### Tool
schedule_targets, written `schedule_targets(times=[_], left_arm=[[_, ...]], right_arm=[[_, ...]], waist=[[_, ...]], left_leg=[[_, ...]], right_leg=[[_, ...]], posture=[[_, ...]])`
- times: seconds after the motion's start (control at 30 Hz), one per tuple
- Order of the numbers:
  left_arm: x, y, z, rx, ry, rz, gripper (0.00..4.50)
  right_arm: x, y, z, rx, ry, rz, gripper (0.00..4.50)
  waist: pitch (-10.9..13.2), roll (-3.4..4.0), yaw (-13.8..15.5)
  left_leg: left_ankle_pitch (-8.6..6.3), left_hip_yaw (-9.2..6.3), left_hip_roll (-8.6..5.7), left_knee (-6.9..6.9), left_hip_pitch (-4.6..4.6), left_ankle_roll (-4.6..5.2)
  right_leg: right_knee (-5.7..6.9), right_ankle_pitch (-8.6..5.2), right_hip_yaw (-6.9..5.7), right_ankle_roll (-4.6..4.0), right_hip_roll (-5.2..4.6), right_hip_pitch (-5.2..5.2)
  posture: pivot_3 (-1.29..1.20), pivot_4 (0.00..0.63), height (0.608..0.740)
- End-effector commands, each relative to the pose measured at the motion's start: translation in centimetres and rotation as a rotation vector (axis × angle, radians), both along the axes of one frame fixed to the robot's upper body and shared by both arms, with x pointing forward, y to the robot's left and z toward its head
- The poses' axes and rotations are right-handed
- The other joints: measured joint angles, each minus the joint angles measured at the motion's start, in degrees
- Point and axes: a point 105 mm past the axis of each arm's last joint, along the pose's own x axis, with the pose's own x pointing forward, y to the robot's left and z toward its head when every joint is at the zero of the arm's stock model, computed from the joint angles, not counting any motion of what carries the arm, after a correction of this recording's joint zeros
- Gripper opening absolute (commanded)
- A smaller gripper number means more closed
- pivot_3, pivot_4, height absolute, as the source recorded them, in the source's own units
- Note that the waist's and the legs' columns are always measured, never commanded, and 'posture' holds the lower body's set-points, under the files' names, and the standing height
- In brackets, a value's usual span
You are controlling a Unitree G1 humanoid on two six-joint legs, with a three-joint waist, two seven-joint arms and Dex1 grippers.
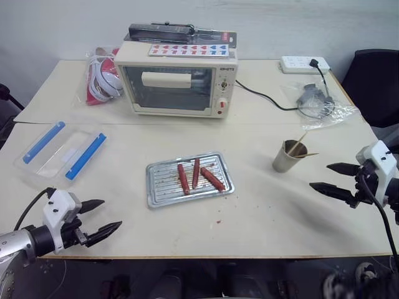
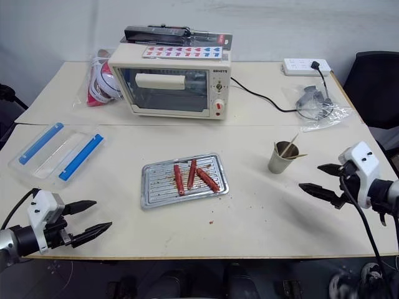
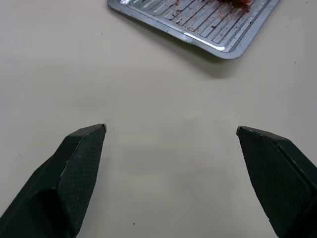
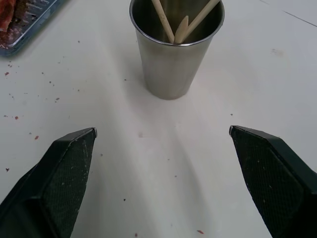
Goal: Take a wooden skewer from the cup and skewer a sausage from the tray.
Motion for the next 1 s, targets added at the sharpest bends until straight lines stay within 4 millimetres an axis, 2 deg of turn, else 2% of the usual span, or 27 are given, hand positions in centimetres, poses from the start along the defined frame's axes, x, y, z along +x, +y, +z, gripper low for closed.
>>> schedule_targets(times=[0.03,0.43,0.7,0.9,1.0], left_arm=[[-0.2,-0.4,0.2,-0.007,-0.025,-0.008,4.47],[0.1,-0.1,0.1,-0.04,-0.04,0.061,4.47],[1.5,-0.9,0.7,-0.074,-0.082,0.055,4.47],[2.7,-2.6,3.6,-0.233,-0.102,0.003,4.47],[2.7,-5.7,6.5,-0.297,-0.115,-0.19,4.47]], right_arm=[[0.1,0.4,1.6,0.0,-0.062,0.008,4.5],[-0.3,1.1,1.0,0.031,-0.034,0.003,4.5],[-1.2,2.1,0.2,0.053,-0.037,-0.03,4.5],[-3.2,5.1,0.6,0.11,-0.055,0.009,4.5],[-3.4,8.0,2.0,0.167,-0.123,0.033,4.5]], waist=[[0.0,0.01,0.0],[0.0,0.01,0.04],[0.0,0.01,0.19],[0.0,0.0,0.12],[0.01,-0.05,0.08]], left_leg=[[0.0,0.0,0.0,0.0,0.0,0.0],[0.0,0.0,0.0,0.0,0.0,0.0],[0.0,-0.03,0.0,0.01,-0.02,0.0],[0.01,-0.04,0.01,0.01,-0.02,-0.02],[0.01,-0.04,0.01,0.02,-0.01,-0.03]], right_leg=[[0.0,0.0,0.0,0.0,0.0,0.0],[0.0,0.0,0.0,0.0,0.0,0.0],[0.0,0.0,-0.03,0.0,0.0,0.0],[0.08,0.0,-0.03,0.0,0.02,-0.01],[0.1,0.0,-0.02,0.0,0.02,-0.01]], posture=[[0.0,0.15,0.74],[0.0,0.15,0.74],[0.0,0.15,0.74],[0.0,0.15,0.74],[0.0,0.15,0.74]])
